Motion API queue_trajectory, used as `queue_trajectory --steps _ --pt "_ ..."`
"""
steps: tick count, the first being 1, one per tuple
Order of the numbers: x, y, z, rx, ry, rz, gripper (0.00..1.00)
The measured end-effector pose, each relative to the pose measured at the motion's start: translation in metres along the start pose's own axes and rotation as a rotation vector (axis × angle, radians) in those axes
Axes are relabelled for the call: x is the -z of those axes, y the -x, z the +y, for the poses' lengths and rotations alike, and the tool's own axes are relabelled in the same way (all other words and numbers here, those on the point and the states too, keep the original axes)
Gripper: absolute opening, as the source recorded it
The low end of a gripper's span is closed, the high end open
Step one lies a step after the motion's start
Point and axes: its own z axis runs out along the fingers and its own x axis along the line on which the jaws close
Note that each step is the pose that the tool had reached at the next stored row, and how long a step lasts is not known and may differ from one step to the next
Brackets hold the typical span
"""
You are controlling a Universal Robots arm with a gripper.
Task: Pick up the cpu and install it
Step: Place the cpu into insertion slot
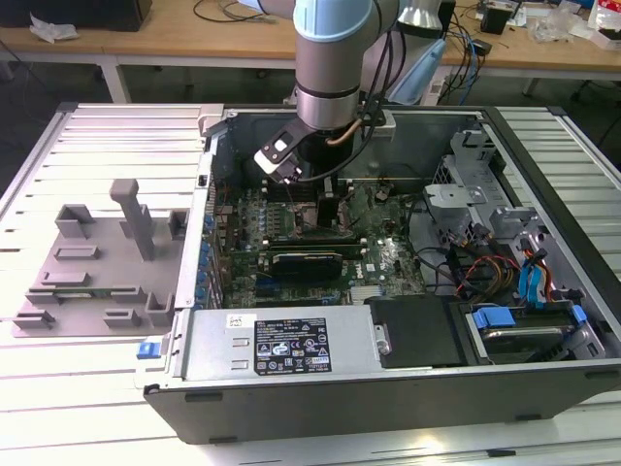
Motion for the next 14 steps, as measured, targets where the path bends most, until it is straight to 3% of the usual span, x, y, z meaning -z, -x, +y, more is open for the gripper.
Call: queue_trajectory --steps 5,13,14 --pt "0.0006 0.0001 0.0000 0.000 -0.0002 -0.0002 0.60" --pt "0.0015 0.0001 0.0000 0.000 -0.0002 -0.0003 0.11" --pt "0.0016 0.0001 0.0000 0.000 -0.0002 -0.0003 0.11"
